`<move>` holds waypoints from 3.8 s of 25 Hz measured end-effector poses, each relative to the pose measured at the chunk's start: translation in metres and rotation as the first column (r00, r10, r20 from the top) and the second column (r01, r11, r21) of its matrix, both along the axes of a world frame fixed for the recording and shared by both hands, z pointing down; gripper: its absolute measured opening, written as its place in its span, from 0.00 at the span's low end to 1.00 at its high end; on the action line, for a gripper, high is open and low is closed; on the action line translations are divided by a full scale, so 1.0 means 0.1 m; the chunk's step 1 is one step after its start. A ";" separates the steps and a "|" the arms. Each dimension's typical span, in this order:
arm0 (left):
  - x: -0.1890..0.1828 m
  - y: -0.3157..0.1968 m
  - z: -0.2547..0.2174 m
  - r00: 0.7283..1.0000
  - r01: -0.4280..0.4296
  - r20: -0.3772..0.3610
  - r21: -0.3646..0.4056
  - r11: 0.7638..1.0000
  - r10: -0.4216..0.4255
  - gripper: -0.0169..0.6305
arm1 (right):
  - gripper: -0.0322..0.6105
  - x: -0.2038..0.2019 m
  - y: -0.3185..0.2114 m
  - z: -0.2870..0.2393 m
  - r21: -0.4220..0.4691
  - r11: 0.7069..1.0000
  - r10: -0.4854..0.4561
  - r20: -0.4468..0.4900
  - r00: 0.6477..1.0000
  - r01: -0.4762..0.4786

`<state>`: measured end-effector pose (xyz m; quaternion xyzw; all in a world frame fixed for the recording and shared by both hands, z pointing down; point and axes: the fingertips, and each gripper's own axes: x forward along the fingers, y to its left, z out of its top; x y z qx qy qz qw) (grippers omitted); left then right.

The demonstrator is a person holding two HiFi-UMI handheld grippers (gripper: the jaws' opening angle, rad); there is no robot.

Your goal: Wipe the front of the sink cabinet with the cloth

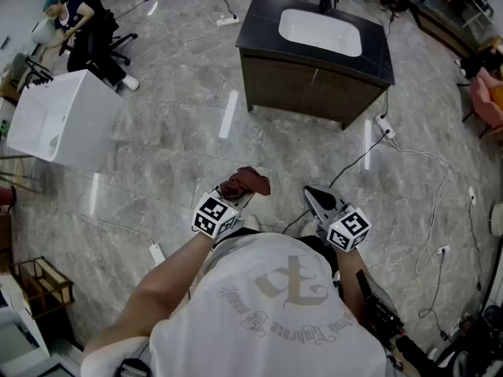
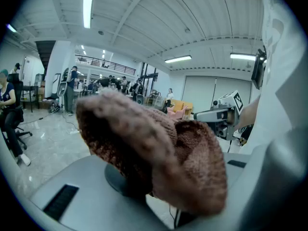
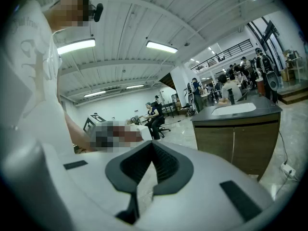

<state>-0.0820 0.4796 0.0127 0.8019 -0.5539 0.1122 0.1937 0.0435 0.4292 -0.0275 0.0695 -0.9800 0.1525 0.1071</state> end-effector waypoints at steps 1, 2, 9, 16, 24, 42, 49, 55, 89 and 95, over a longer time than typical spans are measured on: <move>-0.02 0.00 0.00 1.000 0.000 -0.003 0.001 1.000 0.000 0.22 | 0.07 -0.03 0.00 -0.01 0.002 1.000 0.003 0.000 1.000 -0.003; -0.04 -0.01 0.00 1.000 -0.002 -0.006 0.002 1.000 0.002 0.22 | 0.07 -0.05 0.00 -0.01 0.004 1.000 0.006 0.000 1.000 -0.006; -0.16 0.02 -0.07 0.999 -0.037 -0.016 0.017 0.999 0.037 0.22 | 0.07 -0.25 0.05 -0.05 0.009 0.999 0.033 0.002 0.999 -0.033; -0.43 0.17 -0.05 1.000 -0.001 -0.020 0.024 1.000 0.002 0.22 | 0.07 -0.38 0.02 -0.04 0.014 0.997 0.074 -0.008 0.997 -0.074; -0.84 0.25 -0.02 0.993 0.113 -0.029 0.025 0.993 -0.112 0.22 | 0.07 -0.71 -0.16 0.02 -0.001 1.000 0.026 -0.027 0.999 -0.026; -1.25 -1.34 0.11 0.996 0.086 -0.026 -0.044 0.995 -0.087 0.22 | 0.07 -1.36 -1.65 0.29 -0.062 0.997 -0.037 -0.008 0.999 0.036; -1.04 -2.66 0.04 0.999 0.033 0.002 -0.053 0.998 -0.033 0.22 | 0.07 -1.19 -2.77 0.33 -0.091 0.996 -0.022 0.002 1.000 0.022; -1.00 -2.90 0.05 1.000 0.013 0.023 -0.068 0.998 -0.012 0.22 | 0.07 -1.19 -2.99 0.28 -0.074 0.997 -0.013 0.012 1.000 0.013; -1.24 -4.10 1.68 0.930 -0.355 -0.035 -0.352 0.866 0.366 0.22 | 0.07 -1.37 -3.80 1.84 -0.263 0.848 0.461 -0.063 0.885 -0.460; -1.25 -4.21 2.44 0.925 -0.367 -0.055 -0.387 0.846 0.376 0.22 | 0.07 -1.31 -3.85 2.52 -0.307 0.796 0.531 -0.063 0.845 -0.522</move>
